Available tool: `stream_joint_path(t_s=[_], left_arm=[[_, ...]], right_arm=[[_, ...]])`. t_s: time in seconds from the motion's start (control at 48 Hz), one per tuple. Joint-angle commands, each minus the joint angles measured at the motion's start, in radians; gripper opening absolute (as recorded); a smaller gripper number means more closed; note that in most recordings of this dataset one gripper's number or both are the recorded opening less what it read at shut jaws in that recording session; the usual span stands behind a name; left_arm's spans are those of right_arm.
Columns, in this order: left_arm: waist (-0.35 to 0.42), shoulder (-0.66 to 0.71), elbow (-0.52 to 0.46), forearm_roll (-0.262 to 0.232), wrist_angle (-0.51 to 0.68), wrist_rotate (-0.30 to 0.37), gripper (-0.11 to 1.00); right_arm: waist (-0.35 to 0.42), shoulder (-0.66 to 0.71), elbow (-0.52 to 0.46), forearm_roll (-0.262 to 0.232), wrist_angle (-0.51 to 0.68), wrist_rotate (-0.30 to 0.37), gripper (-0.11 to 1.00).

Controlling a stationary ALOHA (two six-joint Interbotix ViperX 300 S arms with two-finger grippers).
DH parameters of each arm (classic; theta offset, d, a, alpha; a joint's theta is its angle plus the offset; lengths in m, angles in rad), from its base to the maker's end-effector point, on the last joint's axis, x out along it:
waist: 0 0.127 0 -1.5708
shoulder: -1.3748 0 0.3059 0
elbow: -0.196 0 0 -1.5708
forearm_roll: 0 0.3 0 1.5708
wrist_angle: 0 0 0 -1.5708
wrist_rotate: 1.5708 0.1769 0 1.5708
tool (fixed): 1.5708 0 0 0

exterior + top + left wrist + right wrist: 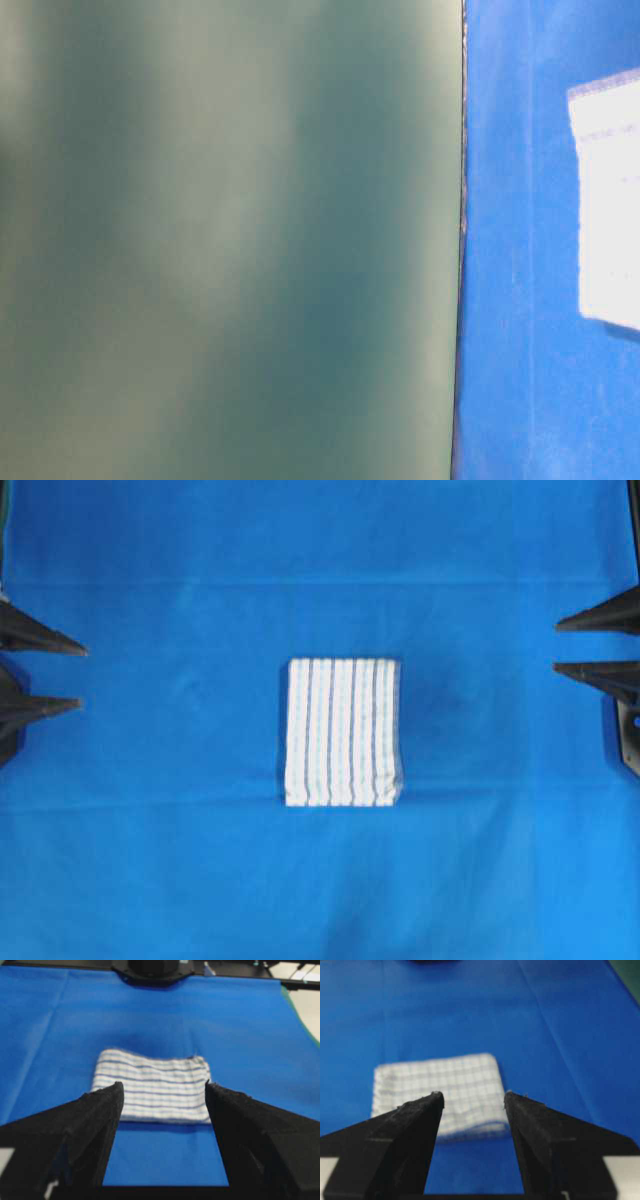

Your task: Fold the blue towel.

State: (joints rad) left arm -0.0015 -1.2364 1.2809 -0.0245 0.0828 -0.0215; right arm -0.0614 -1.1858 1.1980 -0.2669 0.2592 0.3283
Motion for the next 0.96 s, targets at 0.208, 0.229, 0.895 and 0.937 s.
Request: stream_joint_path(t_s=[0.208,0.229,0.895,0.937], left_arm=[[0.021,-0.086,0.048,0.002,0.017,0.003,0.60],[0.025,-0.084,0.049,0.002,0.015,0.003,0.60],[0.046,-0.083,0.054,0.002,0.014,0.002,0.60],[0.048,-0.083,0.055,0.002,0.014,0.002,0.60]], right_arm=[[-0.008,0.006,0.080,-0.003,-0.120,0.002,0.58],[-0.008,0.008,0.080,-0.003,-0.121,0.002,0.58],[-0.008,0.014,0.083,-0.003,-0.120,0.002,0.58],[-0.008,0.014,0.083,-0.003,-0.120,0.002,0.58]])
